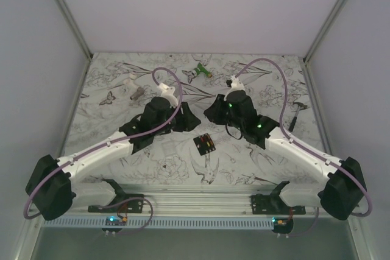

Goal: Snap on the fuse box
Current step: Install the fuse at the fuse box base.

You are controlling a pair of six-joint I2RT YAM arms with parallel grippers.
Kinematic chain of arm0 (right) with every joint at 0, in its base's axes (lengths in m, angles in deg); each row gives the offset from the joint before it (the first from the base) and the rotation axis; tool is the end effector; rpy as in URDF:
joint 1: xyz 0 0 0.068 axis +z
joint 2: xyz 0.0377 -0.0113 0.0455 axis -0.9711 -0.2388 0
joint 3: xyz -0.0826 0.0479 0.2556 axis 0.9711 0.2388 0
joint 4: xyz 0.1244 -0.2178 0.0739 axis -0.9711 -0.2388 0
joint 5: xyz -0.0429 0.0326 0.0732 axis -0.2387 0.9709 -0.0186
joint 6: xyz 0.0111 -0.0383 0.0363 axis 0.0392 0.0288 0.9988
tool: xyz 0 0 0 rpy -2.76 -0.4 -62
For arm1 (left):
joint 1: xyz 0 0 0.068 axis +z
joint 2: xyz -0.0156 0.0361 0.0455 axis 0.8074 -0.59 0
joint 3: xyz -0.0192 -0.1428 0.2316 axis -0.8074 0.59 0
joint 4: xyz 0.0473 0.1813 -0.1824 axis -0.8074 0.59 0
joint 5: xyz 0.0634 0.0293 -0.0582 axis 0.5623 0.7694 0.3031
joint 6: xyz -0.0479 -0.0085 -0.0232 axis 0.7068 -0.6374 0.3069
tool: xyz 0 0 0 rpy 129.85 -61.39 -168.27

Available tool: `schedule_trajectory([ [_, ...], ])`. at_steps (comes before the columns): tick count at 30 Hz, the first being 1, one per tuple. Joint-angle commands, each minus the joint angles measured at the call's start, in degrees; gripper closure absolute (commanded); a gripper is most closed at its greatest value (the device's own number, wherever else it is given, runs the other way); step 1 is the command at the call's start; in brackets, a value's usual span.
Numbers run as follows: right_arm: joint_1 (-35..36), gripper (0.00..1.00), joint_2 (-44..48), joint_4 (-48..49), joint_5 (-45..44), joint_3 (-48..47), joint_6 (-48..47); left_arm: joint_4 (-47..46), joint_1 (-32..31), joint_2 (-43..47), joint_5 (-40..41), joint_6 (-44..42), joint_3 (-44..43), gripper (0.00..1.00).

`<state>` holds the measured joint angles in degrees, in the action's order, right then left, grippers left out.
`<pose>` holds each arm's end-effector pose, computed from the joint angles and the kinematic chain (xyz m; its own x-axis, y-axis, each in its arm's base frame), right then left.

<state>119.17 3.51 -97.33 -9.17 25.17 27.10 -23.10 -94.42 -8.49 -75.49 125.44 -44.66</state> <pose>0.2121 0.1923 0.2930 -0.6554 0.2854 -0.6993 -0.2270 0.8086 0.5428 0.2139 -0.1866 0.2921 -0.5812 -0.3390 -0.7398 0.4328 0.6411 -0.6338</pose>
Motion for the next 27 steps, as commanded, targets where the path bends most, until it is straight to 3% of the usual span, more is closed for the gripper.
schedule_trajectory([
  [1,1.1,0.77,1.9,3.7,-0.9,0.3,3.3,-2.9,-0.6,-0.8,-0.7,-0.9,-2.0,0.52],
  [16,2.7,0.76,1.6,5.8,0.1,0.9,4.9,-4.2,-1.7,-2.4,-2.4,-0.3,-3.6,0.61],
  [21,3.0,0.76,2.3,6.4,0.2,2.3,6.2,-4.4,-1.7,-2.4,-2.5,-0.6,-4.6,0.68],
  [27,3.2,0.76,3.1,8.4,1.3,3.9,7.8,-4.4,-1.7,-4.6,-3.2,-0.4,-5.2,0.85],
])
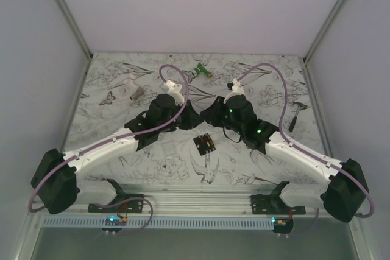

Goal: Snap on the fuse box
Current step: Install the fuse at the fuse box base.

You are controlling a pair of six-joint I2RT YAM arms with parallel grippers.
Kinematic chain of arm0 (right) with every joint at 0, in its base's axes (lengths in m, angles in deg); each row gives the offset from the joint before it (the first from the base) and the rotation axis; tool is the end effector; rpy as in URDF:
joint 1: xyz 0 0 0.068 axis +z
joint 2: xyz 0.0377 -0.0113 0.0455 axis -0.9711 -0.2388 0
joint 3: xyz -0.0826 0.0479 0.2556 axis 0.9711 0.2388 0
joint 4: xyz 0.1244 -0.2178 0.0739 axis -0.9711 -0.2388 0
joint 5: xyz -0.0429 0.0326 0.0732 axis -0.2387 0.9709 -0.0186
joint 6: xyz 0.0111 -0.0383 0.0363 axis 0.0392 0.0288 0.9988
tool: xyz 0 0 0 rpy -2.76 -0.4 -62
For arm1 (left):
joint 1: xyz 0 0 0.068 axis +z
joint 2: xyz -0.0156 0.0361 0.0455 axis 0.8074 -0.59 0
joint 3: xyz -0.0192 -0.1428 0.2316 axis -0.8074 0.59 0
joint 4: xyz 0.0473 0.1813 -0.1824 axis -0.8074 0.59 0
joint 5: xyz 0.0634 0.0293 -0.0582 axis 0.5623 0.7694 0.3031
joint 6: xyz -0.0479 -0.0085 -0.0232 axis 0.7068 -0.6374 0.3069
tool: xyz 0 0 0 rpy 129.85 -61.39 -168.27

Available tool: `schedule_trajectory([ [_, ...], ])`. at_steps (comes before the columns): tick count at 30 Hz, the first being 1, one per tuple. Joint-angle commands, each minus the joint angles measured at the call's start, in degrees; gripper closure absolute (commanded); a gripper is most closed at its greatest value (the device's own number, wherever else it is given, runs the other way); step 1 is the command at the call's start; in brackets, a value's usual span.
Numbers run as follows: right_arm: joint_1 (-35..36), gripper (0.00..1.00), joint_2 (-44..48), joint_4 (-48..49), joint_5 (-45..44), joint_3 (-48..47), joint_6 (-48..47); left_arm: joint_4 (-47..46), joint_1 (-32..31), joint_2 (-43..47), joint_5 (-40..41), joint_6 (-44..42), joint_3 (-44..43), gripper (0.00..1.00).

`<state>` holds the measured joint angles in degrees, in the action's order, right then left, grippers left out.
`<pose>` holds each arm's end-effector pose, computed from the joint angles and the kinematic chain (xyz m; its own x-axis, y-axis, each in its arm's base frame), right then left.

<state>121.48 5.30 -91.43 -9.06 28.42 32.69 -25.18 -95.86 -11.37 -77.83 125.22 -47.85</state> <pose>0.2008 0.1973 0.2916 -0.6540 0.3704 -0.6596 -0.2282 0.7347 0.6388 0.2182 -0.2021 0.3022 -0.5818 -0.3239 -0.7460 0.4916 0.5907 -0.6399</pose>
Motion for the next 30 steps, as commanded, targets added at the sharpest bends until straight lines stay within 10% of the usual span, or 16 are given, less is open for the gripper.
schedule_trajectory([
  [1,0.8,0.76,1.4,2.8,1.3,0.9,2.4,-2.3,-0.3,-1.7,-0.9,0.0,-2.0,0.88],
  [13,1.3,0.70,2.2,4.3,1.8,1.3,0.4,-2.2,-0.2,-0.7,-0.7,-2.1,-0.9,1.00],
  [30,-2.9,0.51,10.5,-5.3,32.5,-5.7,-44.1,6.8,5.5,12.9,-27.7,-25.3,1.2,1.00],
])
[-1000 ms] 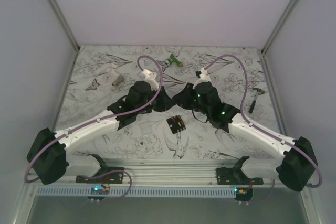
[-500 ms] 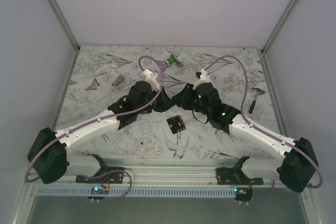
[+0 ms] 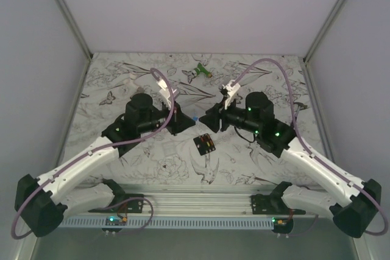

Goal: Snap on the fuse box
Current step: Install the fuse at the fuse box base.

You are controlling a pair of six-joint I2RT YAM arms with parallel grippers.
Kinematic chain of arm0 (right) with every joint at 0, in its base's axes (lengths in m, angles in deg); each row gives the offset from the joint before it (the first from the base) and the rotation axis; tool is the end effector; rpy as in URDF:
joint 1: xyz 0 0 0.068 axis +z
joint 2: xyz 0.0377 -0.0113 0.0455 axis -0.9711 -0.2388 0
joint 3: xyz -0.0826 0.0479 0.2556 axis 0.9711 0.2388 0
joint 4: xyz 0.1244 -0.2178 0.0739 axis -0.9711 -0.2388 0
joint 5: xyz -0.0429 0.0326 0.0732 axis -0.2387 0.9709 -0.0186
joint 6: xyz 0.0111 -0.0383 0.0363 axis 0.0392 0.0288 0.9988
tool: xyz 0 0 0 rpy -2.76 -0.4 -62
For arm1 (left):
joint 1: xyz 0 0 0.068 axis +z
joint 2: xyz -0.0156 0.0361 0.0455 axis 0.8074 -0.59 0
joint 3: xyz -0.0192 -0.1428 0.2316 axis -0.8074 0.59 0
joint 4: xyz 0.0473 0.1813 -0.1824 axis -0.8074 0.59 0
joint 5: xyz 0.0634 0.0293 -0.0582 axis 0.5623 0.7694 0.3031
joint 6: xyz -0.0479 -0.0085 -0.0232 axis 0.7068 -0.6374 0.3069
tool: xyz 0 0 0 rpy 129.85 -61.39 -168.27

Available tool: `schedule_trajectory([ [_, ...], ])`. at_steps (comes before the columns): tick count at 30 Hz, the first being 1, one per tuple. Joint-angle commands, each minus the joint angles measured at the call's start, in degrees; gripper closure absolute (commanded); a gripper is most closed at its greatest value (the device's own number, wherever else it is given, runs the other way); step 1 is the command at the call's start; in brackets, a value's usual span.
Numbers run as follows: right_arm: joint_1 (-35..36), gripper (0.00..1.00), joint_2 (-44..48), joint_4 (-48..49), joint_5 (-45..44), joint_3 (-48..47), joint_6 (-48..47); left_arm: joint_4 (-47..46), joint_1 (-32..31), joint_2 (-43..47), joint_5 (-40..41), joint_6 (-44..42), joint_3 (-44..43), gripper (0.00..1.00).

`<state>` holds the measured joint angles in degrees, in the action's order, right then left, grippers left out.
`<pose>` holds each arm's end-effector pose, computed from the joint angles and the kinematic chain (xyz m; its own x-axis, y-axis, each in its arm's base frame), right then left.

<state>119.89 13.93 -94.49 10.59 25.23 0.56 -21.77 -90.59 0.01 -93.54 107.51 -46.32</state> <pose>0.1752 0.1788 0.3433 -0.3897 -0.0293 -0.9205 -0.7578 0.5782 0.3024 0.1939 -0.1617 0.3373 -0.3717 -0.1485 -0.9164 0.7745 0.4946 -0.3943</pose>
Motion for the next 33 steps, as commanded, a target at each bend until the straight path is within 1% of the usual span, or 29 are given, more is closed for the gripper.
schedule_trajectory([
  [1,-1.5,0.51,2.1,-3.0,15.0,-3.0,-13.3,3.8,0.2,1.8,-13.9,-8.3,-0.5,1.00],
  [5,-1.7,0.52,1.7,-6.9,19.8,-5.6,-17.8,4.6,0.1,2.9,-19.1,-10.4,-0.9,1.00],
  [10,-1.7,0.55,-1.0,-10.8,24.8,-8.1,-20.0,4.7,-0.3,3.4,-22.1,-11.4,-1.4,1.00],
  [13,-1.8,0.58,-2.5,-12.0,28.3,-9.0,-20.8,4.9,-0.6,3.2,-22.9,-11.8,-1.6,1.00],
  [18,-1.7,0.59,-3.9,-13.7,31.2,-9.7,-22.2,4.8,-0.9,3.5,-23.0,-12.0,-1.7,1.00],
  [23,-1.7,0.61,-4.3,-14.7,32.0,-9.9,-22.9,4.8,-1.0,3.6,-22.7,-12.1,-1.8,1.00],
  [25,-1.8,0.64,-4.4,-14.9,31.9,-9.9,-22.9,4.8,-1.1,3.6,-22.9,-12.1,-1.9,1.00],
  [33,-1.7,0.86,-5.0,-15.3,32.6,-10.0,-23.3,4.8,-1.7,3.4,-23.0,-12.4,-2.2,1.00],
])
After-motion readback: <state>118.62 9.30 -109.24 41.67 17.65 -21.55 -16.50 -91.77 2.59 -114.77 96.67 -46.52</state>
